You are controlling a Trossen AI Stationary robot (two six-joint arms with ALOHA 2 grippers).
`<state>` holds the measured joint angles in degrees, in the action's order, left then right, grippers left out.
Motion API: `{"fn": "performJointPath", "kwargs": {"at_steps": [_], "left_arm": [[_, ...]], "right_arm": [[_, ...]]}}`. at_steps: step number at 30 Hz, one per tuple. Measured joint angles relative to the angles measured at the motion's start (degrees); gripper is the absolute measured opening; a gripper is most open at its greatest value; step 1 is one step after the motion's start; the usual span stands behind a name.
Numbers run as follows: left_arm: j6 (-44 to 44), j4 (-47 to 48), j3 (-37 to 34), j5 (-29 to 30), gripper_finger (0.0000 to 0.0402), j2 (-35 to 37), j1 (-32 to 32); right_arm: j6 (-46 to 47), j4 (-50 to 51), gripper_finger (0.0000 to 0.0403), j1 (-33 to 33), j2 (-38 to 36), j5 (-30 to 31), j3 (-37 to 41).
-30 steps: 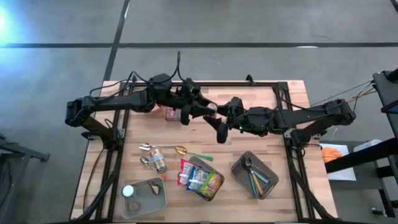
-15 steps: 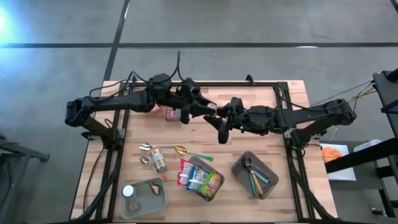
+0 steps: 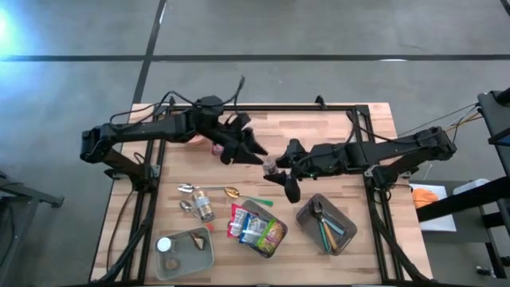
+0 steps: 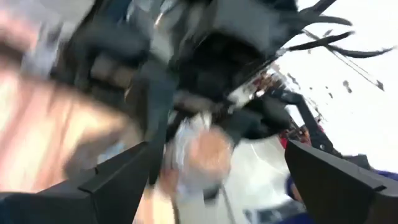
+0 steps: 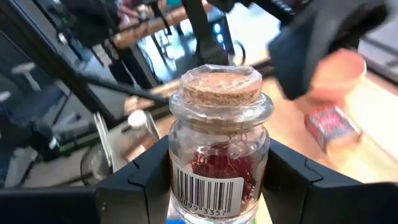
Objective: Pick & Place Food Item
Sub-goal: Put the brown seasoning bottle into the left gray bin
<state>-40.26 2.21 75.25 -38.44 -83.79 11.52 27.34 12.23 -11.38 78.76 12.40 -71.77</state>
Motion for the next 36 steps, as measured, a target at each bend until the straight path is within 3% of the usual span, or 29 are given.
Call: {"fn": "performJointPath", "kwargs": {"at_steps": [4,9,16,25,29,36], "left_arm": [[-8.5,15.1,1.4,1.4,0.0351,0.3,0.8],[-9.3,25.9,3.4,9.7,0.0311,0.6,0.6],[-9.4,25.8,3.3,18.8,0.0284,-0.2,0.6],[-14.9,26.0,3.3,18.6,0.0284,-2.4,0.3],[-15.4,25.9,3.3,18.4,0.0284,-2.4,0.4],[-16.2,29.6,3.3,19.8,0.0284,-2.4,1.2]], "right_arm": [[0.0,5.0,0.0185,-0.9,0.1,1.6,0.0],[-2.1,9.2,0.0185,-1.8,0.2,4.5,0.0],[-0.8,16.5,0.0185,-1.6,0.2,9.8,0.0],[1.0,18.3,0.0185,2.0,1.1,11.6,0.1],[2.3,20.3,0.0185,3.6,4.1,7.9,-0.6],[0.6,24.5,0.0185,3.9,11.2,7.5,-7.3]]}}
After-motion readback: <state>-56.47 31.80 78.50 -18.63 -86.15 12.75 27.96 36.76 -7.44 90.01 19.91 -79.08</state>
